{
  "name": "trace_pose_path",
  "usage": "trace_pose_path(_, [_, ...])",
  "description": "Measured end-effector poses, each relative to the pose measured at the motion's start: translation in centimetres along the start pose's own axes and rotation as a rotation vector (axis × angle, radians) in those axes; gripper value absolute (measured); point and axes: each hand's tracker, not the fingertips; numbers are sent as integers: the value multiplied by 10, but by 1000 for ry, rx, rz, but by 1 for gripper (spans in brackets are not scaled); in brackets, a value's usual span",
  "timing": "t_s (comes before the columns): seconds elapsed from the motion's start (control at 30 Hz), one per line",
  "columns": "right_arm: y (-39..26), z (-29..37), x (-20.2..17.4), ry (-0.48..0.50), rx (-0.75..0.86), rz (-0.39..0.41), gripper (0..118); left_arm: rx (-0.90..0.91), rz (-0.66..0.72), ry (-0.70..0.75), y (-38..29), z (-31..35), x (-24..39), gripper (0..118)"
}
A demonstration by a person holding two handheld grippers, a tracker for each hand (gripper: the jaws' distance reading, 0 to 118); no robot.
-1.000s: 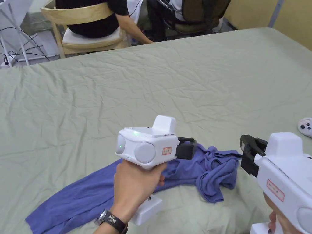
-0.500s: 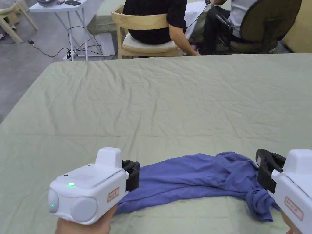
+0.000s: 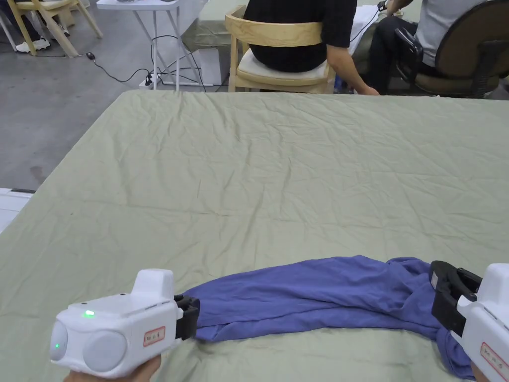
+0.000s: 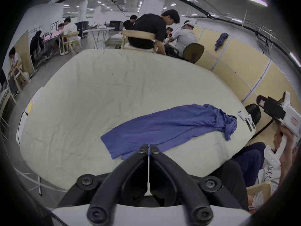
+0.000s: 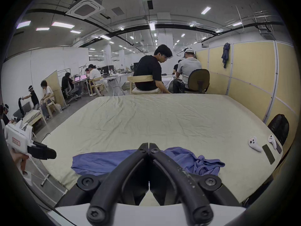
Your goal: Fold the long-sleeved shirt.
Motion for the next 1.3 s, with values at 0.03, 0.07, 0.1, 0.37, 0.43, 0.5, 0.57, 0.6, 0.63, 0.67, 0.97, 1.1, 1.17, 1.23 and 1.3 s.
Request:
trace_pose_path(0.03, [-1,-1,0,0,-3,0,2,-53,6,5,2,-5,-2,3])
trace_pose_path(0.07, [-2,-2,1,1,-8,0,2,-49,15,3,5,-11,-7,12])
trace_pose_path(0.1, [-3,-4,3,1,-15,-2,2,-33,37,22,8,-18,-13,36])
trace_pose_path(0.37, [-13,-25,14,-17,-77,7,2,-186,81,58,28,-112,-52,75])
trace_pose_path(0.43, [-16,-31,18,-25,-93,7,2,-232,106,54,29,-135,-58,75])
trace_pose_path(0.5, [-19,-37,23,-36,-112,8,2,-261,109,57,29,-155,-59,73])
trace_pose_path(0.57, [-22,-42,27,-48,-130,9,2,-273,90,46,29,-173,-61,70])
trace_pose_path(0.6, [-24,-45,29,-51,-140,8,2,-290,85,37,29,-183,-61,69])
trace_pose_path(0.63, [-26,-48,31,-54,-148,4,2,-304,97,39,28,-191,-63,68])
trace_pose_path(0.67, [-28,-50,33,-58,-156,1,2,-322,112,53,25,-199,-64,68])
trace_pose_path(0.97, [-36,-60,36,-58,-180,-4,2,-268,108,40,26,-188,-64,7])
trace_pose_path(1.1, [-33,-54,49,-68,-168,-34,2,-281,58,77,25,-193,-54,7])
trace_pose_path(1.17, [-27,-49,60,-85,-161,-33,2,-288,63,80,24,-195,-54,7])
trace_pose_path(1.23, [-17,-45,79,-102,-157,-26,3,-291,74,79,22,-191,-50,7])
trace_pose_path(1.3, [-5,-47,105,-112,-178,-17,19,-291,95,74,19,-192,-50,7])
